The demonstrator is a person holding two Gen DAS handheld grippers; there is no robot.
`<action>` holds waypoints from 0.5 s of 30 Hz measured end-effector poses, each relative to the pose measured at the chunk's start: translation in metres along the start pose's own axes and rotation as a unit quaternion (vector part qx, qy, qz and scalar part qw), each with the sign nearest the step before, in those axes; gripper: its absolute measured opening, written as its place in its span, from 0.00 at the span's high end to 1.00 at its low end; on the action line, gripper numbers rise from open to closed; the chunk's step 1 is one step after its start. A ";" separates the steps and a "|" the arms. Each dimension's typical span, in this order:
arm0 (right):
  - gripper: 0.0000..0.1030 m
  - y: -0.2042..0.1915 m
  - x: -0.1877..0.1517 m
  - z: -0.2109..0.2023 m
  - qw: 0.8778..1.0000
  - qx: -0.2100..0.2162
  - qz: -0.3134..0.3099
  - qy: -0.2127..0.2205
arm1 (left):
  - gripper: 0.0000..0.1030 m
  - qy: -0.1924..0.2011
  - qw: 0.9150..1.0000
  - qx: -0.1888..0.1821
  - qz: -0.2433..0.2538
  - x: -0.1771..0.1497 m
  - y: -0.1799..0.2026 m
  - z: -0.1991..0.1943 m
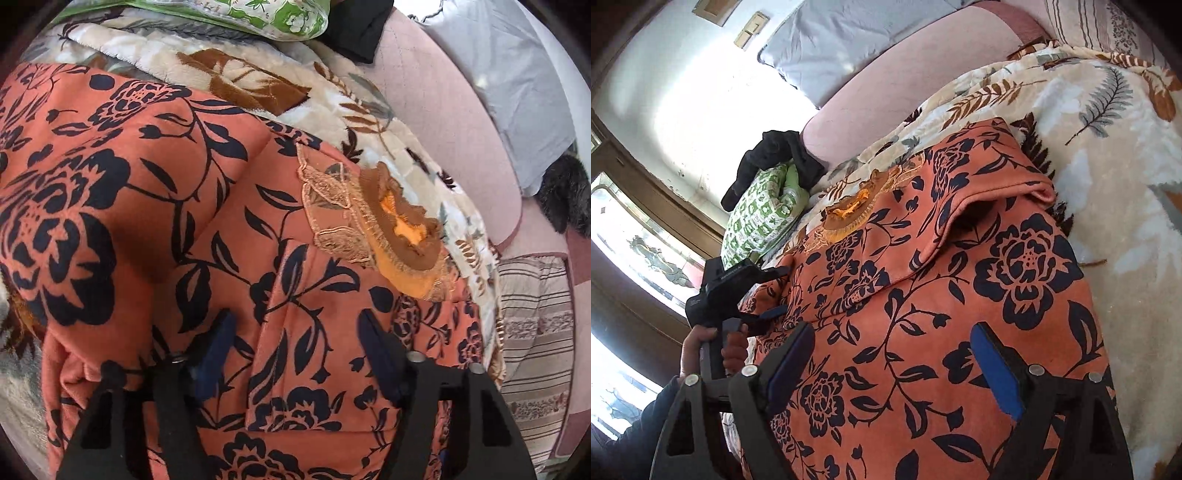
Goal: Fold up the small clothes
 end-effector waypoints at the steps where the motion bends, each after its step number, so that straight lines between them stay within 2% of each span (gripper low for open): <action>1: 0.14 -0.001 0.000 0.001 1.000 0.003 0.001 -0.001 | 0.44 -0.001 1.000 0.003 -0.001 0.000 0.000 -0.001; 6: 0.14 -0.001 -0.001 0.001 1.000 0.005 0.002 -0.003 | 0.45 -0.001 1.000 -0.006 -0.009 -0.003 -0.001 -0.006; 11: 0.14 0.004 0.003 -0.003 1.000 0.006 0.017 0.005 | 0.46 0.000 1.000 0.002 0.013 -0.014 -0.001 -0.006; 12: 0.14 0.005 0.003 -0.003 1.000 0.008 0.018 0.004 | 0.55 0.003 1.000 0.012 0.025 -0.015 0.001 -0.006; 13: 0.14 0.004 0.003 -0.003 1.000 0.009 0.018 0.003 | 0.69 0.000 0.999 0.025 0.036 -0.016 0.002 -0.005; 14: 0.14 0.004 0.003 -0.003 1.000 0.009 0.016 0.002 | 0.95 -0.009 0.998 0.044 0.045 -0.016 0.002 -0.002; 15: 0.14 0.003 0.003 -0.003 1.000 0.009 0.014 0.002 | 0.95 -0.011 0.998 0.048 0.047 -0.015 0.003 -0.001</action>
Point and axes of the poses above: each gripper's, at about its wrist camera, not at the fingertips, and z roughly the way its jaws point, y to its right, x to its top, the point moved 6 cm from there along z, roughly the way its jaws point, and after that the axes turned 1 degree about y, right-handed, at the moved point
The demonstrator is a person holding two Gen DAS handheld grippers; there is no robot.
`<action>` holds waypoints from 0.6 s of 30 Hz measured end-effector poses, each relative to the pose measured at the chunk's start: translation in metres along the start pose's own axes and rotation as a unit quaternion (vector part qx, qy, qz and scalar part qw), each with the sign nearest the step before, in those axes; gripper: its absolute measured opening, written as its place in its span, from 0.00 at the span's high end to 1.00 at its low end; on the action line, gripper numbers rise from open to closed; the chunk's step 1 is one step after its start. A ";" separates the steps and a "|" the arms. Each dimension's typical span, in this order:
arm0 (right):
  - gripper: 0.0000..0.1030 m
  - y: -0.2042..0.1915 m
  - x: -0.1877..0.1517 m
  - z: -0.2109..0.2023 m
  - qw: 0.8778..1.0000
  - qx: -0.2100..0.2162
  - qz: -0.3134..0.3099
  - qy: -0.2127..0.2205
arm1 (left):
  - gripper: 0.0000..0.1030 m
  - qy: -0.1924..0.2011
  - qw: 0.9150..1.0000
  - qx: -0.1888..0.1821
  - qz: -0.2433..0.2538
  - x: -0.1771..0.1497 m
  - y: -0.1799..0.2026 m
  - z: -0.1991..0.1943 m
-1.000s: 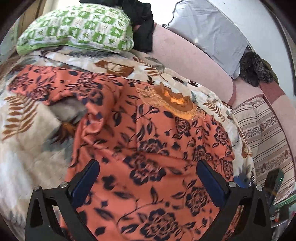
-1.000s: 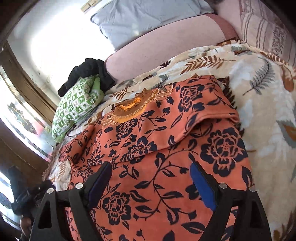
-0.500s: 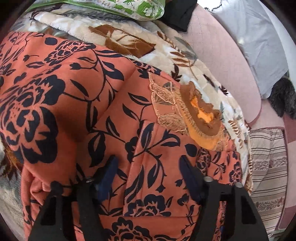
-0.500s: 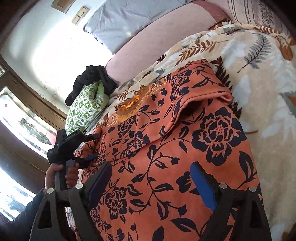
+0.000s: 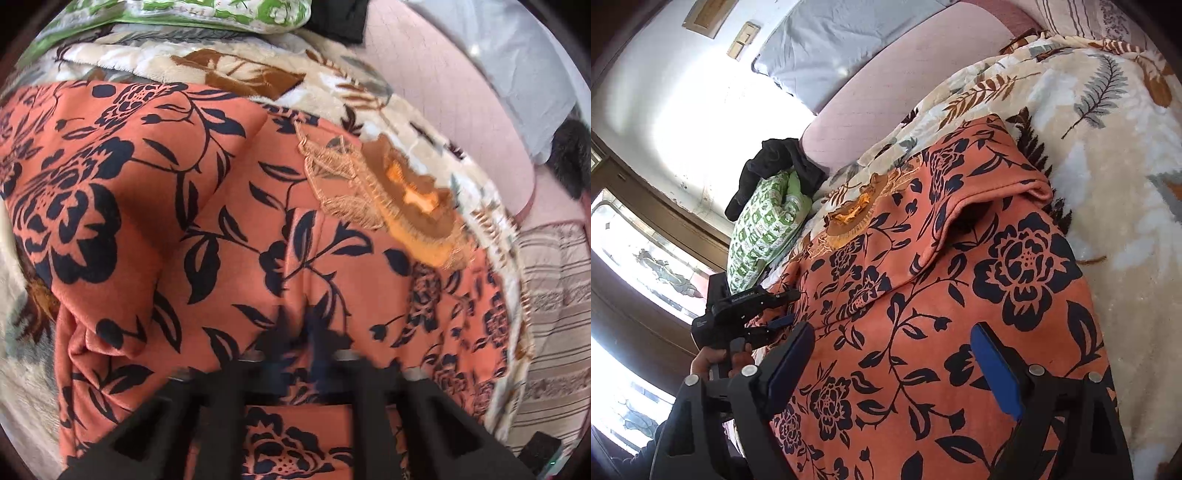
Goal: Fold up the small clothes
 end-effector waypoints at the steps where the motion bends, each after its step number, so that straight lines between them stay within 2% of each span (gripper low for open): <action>1: 0.14 0.000 0.000 0.000 1.000 0.000 -0.001 0.000 | 0.95 0.006 1.000 0.003 0.002 0.002 0.001 -0.003; 3: 0.14 0.000 0.000 0.000 1.000 0.000 -0.001 0.000 | 0.95 0.051 0.998 0.017 0.025 0.009 0.010 -0.022; 6: 0.14 0.002 0.001 -0.001 1.000 -0.003 0.003 0.002 | 0.95 0.133 0.989 0.031 0.064 0.019 0.031 -0.064; 7: 0.14 0.003 0.001 0.000 1.000 -0.004 0.005 0.002 | 0.95 0.144 0.986 0.034 0.078 0.019 0.036 -0.071; 9: 0.14 0.005 0.001 0.001 1.000 -0.007 0.007 0.000 | 0.95 0.148 0.983 0.061 0.092 0.018 0.033 -0.067; 10: 0.14 0.005 0.000 0.002 1.000 -0.008 0.007 -0.001 | 0.95 0.138 0.984 0.076 0.089 0.016 0.025 -0.057; 13: 0.14 0.006 0.000 0.004 1.000 -0.010 0.006 -0.004 | 0.92 0.050 0.991 0.110 0.048 0.006 -0.009 -0.010; 15: 0.14 0.008 0.000 0.003 1.000 -0.014 0.006 -0.003 | 0.89 0.084 0.988 0.108 0.070 0.004 -0.009 -0.013; 18: 0.14 0.012 0.003 0.000 1.000 -0.020 0.013 0.001 | 0.89 0.080 0.985 0.122 0.091 0.004 -0.005 -0.015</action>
Point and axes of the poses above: each gripper's, at about its wrist camera, not at the fingertips, and z roughly the way its jaws point, y to its right, x to its top, the point moved 6 cm from there along z, roughly the way its jaws point, and after that the axes turned 1 degree about y, right-handed, at the moved point
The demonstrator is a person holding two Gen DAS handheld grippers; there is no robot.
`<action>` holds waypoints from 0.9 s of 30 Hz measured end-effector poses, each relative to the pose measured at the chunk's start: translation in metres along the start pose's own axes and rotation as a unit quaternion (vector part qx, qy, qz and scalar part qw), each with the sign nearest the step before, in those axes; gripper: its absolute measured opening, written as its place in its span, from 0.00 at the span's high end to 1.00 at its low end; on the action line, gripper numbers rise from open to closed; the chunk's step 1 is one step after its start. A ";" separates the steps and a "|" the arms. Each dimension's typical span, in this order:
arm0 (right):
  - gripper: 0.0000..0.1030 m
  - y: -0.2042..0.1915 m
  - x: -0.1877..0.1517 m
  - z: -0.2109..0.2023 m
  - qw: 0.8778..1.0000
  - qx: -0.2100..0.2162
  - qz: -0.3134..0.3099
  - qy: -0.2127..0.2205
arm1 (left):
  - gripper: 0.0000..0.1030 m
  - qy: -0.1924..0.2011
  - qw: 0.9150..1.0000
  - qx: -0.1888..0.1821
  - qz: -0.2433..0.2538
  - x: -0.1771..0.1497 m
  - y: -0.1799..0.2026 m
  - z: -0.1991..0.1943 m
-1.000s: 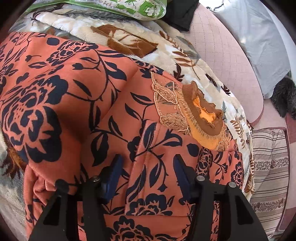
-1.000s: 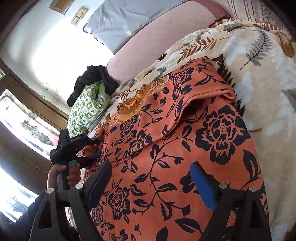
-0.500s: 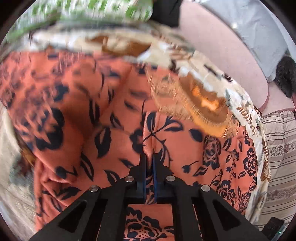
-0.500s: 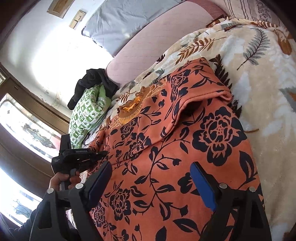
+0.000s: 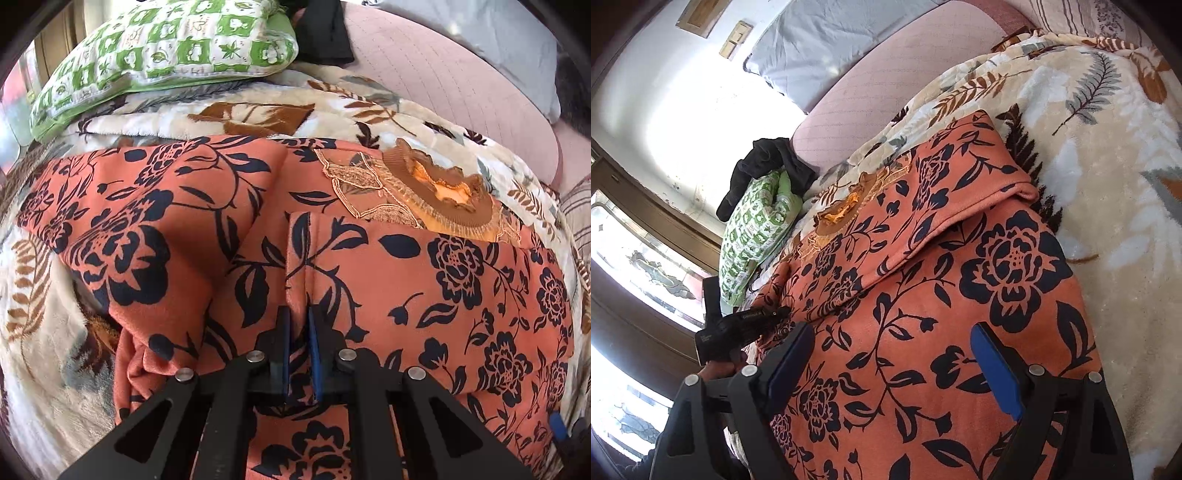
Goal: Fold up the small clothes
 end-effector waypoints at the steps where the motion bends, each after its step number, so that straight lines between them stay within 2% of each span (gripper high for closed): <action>1: 0.14 0.001 0.004 -0.002 1.000 0.003 0.010 0.001 | 0.89 -0.003 1.000 -0.004 -0.005 0.001 -0.002 0.000; 3: 0.14 0.001 0.018 -0.012 0.999 0.023 0.039 0.015 | 0.89 -0.004 1.000 -0.012 -0.009 0.002 -0.002 0.004; 6: 0.13 -0.013 0.062 -0.019 0.996 0.064 0.056 0.036 | 0.89 0.005 1.000 -0.016 0.002 -0.002 -0.001 0.003; 8: 0.04 -0.019 0.095 0.000 0.991 0.102 0.080 0.016 | 0.89 0.005 1.000 -0.021 0.002 -0.008 -0.001 0.002; 9: 0.04 -0.016 0.109 0.014 0.987 0.124 0.105 0.000 | 0.89 0.003 1.000 -0.024 -0.001 -0.007 0.000 0.003; 10: 0.04 -0.007 0.119 0.031 0.983 0.127 0.131 -0.016 | 0.89 -0.001 1.000 -0.027 -0.003 -0.006 -0.001 0.003; 11: 0.04 0.006 0.127 0.047 0.984 0.109 0.140 -0.027 | 0.89 -0.004 1.000 -0.031 -0.003 -0.006 0.000 0.004; 12: 0.04 0.028 0.131 0.058 0.986 0.070 0.150 -0.029 | 0.88 -0.006 0.999 -0.036 -0.003 -0.006 -0.001 0.003; 13: 0.05 0.057 0.130 0.068 0.983 0.017 0.181 -0.037 | 0.88 -0.008 0.999 -0.044 -0.001 -0.006 -0.001 0.003; 14: 0.09 0.077 0.126 0.068 0.975 0.017 0.221 -0.031 | 0.88 -0.010 0.999 -0.051 0.001 -0.006 -0.002 0.003; 15: 0.11 0.081 0.126 0.060 0.970 0.043 0.240 -0.011 | 0.88 -0.009 0.998 -0.058 0.003 -0.006 -0.003 0.002; 17: 0.10 0.066 0.127 0.041 0.978 0.017 0.208 0.005 | 0.86 -0.006 0.997 -0.073 0.000 -0.006 -0.006 -0.003; 19: 0.09 0.040 0.126 0.030 0.988 0.013 0.155 0.008 | 0.80 0.004 0.995 -0.096 -0.012 -0.008 -0.014 -0.018; 21: 0.09 0.013 0.114 0.017 0.994 0.016 0.109 0.007 | 0.61 0.029 0.991 -0.126 -0.024 -0.010 -0.030 -0.043; 22: 0.09 -0.001 0.102 0.009 0.997 0.007 0.080 0.010 | 0.56 0.049 0.988 -0.140 -0.037 -0.010 -0.046 -0.059; 24: 0.09 -0.018 0.074 -0.002 1.000 -0.013 0.024 0.009 | 0.35 0.089 0.981 -0.157 -0.074 -0.009 -0.083 -0.084; 25: 0.09 -0.023 0.056 -0.007 1.000 -0.022 -0.001 0.005 | 0.31 0.105 0.977 -0.154 -0.103 -0.007 -0.109 -0.093; 27: 0.09 -0.025 0.019 -0.010 0.999 -0.042 -0.031 -0.008 | 0.29 0.125 0.963 -0.162 -0.176 -0.002 -0.166 -0.099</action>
Point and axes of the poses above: each gripper's, at about its wrist camera, not at the fingertips, and z roughly the way its jaws point, y to its right, x to its top, the point moved 6 cm from there along z, roughly the way its jaws point, and after that the axes turned 1 degree about y, right-handed, at the moved point
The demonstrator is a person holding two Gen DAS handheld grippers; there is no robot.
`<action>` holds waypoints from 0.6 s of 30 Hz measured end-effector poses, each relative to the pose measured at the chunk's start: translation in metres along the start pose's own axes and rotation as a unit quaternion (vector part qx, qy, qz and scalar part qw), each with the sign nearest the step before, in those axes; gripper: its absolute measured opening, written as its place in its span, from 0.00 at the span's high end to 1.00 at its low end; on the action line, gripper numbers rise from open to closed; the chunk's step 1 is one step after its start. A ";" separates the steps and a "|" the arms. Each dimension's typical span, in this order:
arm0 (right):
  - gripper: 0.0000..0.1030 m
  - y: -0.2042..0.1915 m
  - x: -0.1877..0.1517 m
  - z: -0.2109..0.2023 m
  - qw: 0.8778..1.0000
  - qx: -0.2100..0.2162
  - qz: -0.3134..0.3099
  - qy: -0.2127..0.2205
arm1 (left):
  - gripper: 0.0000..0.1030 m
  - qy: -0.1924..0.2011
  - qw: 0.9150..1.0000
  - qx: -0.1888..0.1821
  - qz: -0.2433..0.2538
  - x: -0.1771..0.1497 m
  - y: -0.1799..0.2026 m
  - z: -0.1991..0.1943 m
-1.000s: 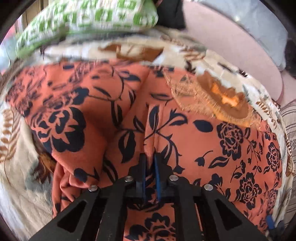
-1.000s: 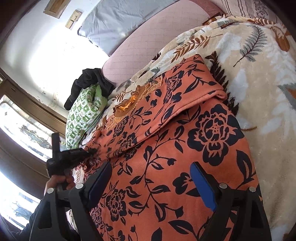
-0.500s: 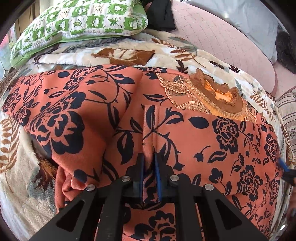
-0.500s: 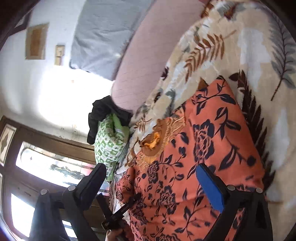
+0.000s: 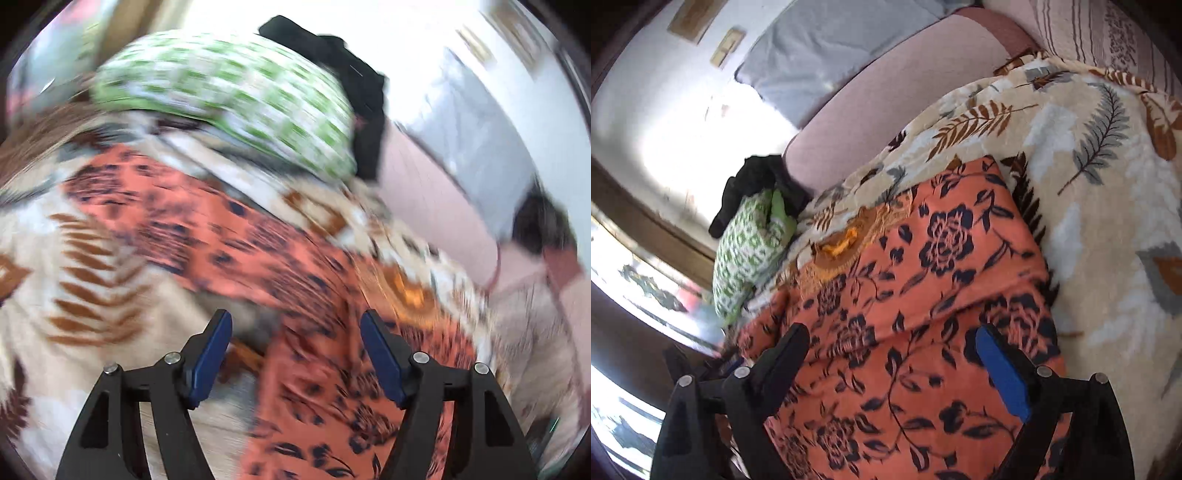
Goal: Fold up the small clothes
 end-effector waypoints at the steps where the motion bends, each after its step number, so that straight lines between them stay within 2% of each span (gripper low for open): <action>1: 0.09 0.001 -0.018 0.000 1.000 -0.007 -0.008 -0.009 | 0.29 0.002 0.999 -0.005 -0.052 0.014 -0.030 -0.002; 2: 0.09 0.006 -0.034 0.000 1.000 -0.012 -0.010 -0.015 | 0.29 0.002 0.995 -0.008 -0.101 0.025 -0.057 -0.002; 4: 0.09 0.012 -0.058 0.004 0.999 -0.021 -0.010 -0.025 | 0.29 0.005 0.982 -0.016 -0.189 0.042 -0.106 0.004; 6: 0.09 0.017 -0.069 0.009 0.999 -0.025 -0.006 -0.035 | 0.31 0.003 0.972 -0.016 -0.235 0.056 -0.136 0.014; 9: 0.09 0.013 -0.066 0.007 0.999 -0.023 -0.016 -0.025 | 0.30 0.004 0.969 -0.018 -0.248 0.071 -0.152 0.028; 12: 0.09 0.015 -0.065 0.009 0.999 -0.023 -0.012 -0.027 | 0.30 0.003 0.964 0.000 -0.264 0.078 -0.164 0.043; 18: 0.09 0.011 -0.064 0.012 0.999 -0.024 -0.021 -0.024 | 0.31 0.012 0.963 0.017 -0.268 0.089 -0.171 0.057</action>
Point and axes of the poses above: each gripper's, at about its wrist camera, not at the fingertips, and z roughly the way its jaws point, y to its right, x to its top, the point moved 6 cm from there along z, roughly the way its jaws point, and after that the axes turned 1 degree about y, right-handed, at the moved point
